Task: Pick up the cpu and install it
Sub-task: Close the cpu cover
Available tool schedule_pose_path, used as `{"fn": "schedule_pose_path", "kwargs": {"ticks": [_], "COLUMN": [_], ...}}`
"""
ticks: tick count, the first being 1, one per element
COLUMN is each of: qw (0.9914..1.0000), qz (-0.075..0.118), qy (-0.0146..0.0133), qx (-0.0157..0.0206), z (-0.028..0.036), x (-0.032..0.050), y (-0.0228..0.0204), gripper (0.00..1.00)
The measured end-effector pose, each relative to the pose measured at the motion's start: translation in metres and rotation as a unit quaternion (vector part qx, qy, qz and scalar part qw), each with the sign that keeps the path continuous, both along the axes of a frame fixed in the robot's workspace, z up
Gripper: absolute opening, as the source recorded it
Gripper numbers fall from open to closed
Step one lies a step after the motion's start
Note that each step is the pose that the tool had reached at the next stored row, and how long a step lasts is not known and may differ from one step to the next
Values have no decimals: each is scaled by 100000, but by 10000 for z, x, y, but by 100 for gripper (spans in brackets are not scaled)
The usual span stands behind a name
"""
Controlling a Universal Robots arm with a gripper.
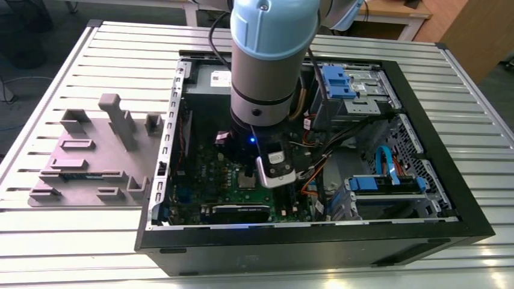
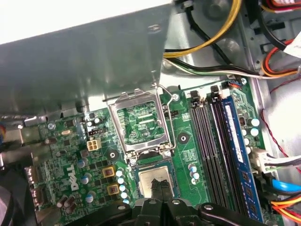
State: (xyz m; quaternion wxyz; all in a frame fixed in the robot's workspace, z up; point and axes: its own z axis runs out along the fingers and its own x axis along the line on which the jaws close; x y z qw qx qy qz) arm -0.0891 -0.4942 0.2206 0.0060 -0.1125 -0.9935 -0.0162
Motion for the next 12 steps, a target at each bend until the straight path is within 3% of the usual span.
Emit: {"fn": "schedule_pose_path", "kwargs": {"ticks": [3, 6, 8, 12], "qw": [99965, 99858, 99747, 99418], "qz": [2629, 5318, 7111, 10778], "qy": [2, 2, 3, 1], "qx": [2, 3, 3, 6], "z": [-1, -1, -1, -1], "x": [0, 0, 0, 0], "y": [0, 0, 0, 0], "gripper": [11, 11, 11, 11]}}
